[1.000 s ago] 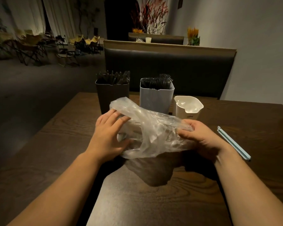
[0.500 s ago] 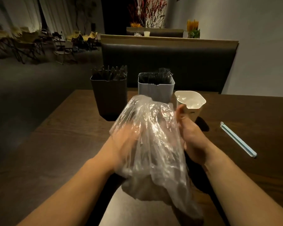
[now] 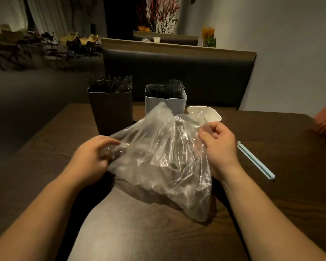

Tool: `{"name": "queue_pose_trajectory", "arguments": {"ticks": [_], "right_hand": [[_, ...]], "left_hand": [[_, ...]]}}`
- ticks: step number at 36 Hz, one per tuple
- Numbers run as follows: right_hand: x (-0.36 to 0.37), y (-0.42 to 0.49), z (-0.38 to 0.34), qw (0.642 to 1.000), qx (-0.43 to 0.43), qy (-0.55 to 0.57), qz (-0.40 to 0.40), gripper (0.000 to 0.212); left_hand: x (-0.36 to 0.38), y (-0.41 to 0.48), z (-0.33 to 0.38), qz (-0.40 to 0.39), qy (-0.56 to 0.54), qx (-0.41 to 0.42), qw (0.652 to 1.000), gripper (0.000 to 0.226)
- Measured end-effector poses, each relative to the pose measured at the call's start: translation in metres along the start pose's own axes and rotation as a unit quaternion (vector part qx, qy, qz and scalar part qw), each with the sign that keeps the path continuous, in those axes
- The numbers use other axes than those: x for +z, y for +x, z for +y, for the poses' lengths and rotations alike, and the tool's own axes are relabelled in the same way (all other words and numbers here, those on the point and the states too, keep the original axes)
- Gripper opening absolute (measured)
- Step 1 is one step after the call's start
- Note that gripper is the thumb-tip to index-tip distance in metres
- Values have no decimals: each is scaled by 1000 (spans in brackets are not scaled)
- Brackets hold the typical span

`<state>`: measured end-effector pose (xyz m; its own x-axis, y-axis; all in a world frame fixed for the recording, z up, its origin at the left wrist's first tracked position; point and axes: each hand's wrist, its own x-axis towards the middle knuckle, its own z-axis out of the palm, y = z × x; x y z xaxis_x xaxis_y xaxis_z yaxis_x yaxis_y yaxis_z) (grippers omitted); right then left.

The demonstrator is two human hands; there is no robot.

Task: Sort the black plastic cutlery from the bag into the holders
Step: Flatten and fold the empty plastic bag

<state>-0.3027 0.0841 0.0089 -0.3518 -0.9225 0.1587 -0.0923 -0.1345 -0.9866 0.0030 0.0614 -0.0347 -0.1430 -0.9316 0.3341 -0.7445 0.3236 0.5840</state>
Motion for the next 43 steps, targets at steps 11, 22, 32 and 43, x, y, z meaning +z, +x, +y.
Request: {"name": "queue_pose_trajectory", "arguments": {"ticks": [11,22,32,43], "right_hand": [[18,-12,8,997,-47,17,-66,11],[9,0,6,996,-46,76,-8,10],[-20,15,-2,993,15,83,84,20],[-37,21,-4,988,13,125,94,24]], "left_hand": [[7,-13,69,-88,-462,-49,881,78],[8,-13,69,-145,-474,-41,867,68],[-20,-13,34,-150,-406,-6,901,18],[-55,-10,2,-130,-295,-91,942,68]]}}
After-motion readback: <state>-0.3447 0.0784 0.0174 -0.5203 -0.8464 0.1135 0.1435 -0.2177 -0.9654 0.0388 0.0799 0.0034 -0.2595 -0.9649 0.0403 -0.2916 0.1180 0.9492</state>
